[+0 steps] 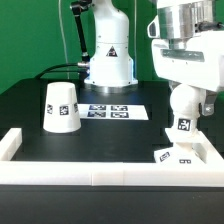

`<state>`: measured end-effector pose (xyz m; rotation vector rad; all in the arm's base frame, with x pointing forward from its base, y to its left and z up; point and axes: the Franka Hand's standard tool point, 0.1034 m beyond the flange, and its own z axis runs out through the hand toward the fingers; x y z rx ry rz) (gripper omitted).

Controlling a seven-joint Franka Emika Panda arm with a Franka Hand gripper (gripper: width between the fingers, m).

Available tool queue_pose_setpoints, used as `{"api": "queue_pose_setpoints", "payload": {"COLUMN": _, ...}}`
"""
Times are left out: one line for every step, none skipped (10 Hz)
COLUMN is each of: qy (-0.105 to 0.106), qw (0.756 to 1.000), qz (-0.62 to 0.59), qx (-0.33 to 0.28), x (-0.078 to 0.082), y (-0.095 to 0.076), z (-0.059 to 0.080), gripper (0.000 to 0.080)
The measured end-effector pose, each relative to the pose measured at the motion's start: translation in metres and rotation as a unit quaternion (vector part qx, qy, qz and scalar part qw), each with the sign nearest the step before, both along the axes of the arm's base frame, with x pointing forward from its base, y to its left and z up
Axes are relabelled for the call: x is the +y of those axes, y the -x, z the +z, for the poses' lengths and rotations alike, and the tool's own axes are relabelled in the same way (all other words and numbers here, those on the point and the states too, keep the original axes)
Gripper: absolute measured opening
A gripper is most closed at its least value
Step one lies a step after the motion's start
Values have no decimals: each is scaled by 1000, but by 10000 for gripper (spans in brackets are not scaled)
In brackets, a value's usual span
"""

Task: Assemble lamp

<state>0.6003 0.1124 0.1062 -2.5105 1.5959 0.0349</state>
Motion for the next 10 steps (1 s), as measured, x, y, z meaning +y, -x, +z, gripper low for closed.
{"api": "queue_pose_setpoints", "payload": {"qy": 3, "qw": 999, "qz": 47, "qx": -8, "x": 1, "y": 0, "z": 0, "gripper": 698}}
{"api": "queue_pose_setpoints", "payload": {"qy": 5, "qw": 997, "qz": 76, "qx": -12, "x": 2, "y": 0, "z": 1, "gripper": 698}}
{"api": "queue_pose_setpoints", "payload": {"qy": 10, "qw": 991, "qz": 132, "qx": -20, "x": 4, "y": 0, "z": 1, "gripper": 698}}
{"api": "queue_pose_setpoints", "payload": {"qy": 15, "qw": 984, "qz": 177, "qx": -27, "x": 5, "y": 1, "z": 1, "gripper": 698}}
{"api": "queue_pose_setpoints", "payload": {"qy": 17, "qw": 978, "qz": 203, "qx": -31, "x": 5, "y": 0, "z": 1, "gripper": 698}}
{"api": "queue_pose_setpoints", "payload": {"qy": 21, "qw": 967, "qz": 252, "qx": -39, "x": 4, "y": 0, "z": 1, "gripper": 698}}
{"api": "queue_pose_setpoints", "payload": {"qy": 23, "qw": 958, "qz": 283, "qx": -43, "x": 4, "y": 0, "z": 0, "gripper": 698}}
{"api": "queue_pose_setpoints", "payload": {"qy": 24, "qw": 952, "qz": 303, "qx": -46, "x": 4, "y": 0, "z": 0, "gripper": 698}}
{"api": "queue_pose_setpoints", "payload": {"qy": 27, "qw": 939, "qz": 338, "qx": -52, "x": 4, "y": 0, "z": 0, "gripper": 698}}
{"api": "queue_pose_setpoints", "payload": {"qy": 35, "qw": 918, "qz": 390, "qx": -59, "x": 3, "y": 0, "z": 0, "gripper": 698}}
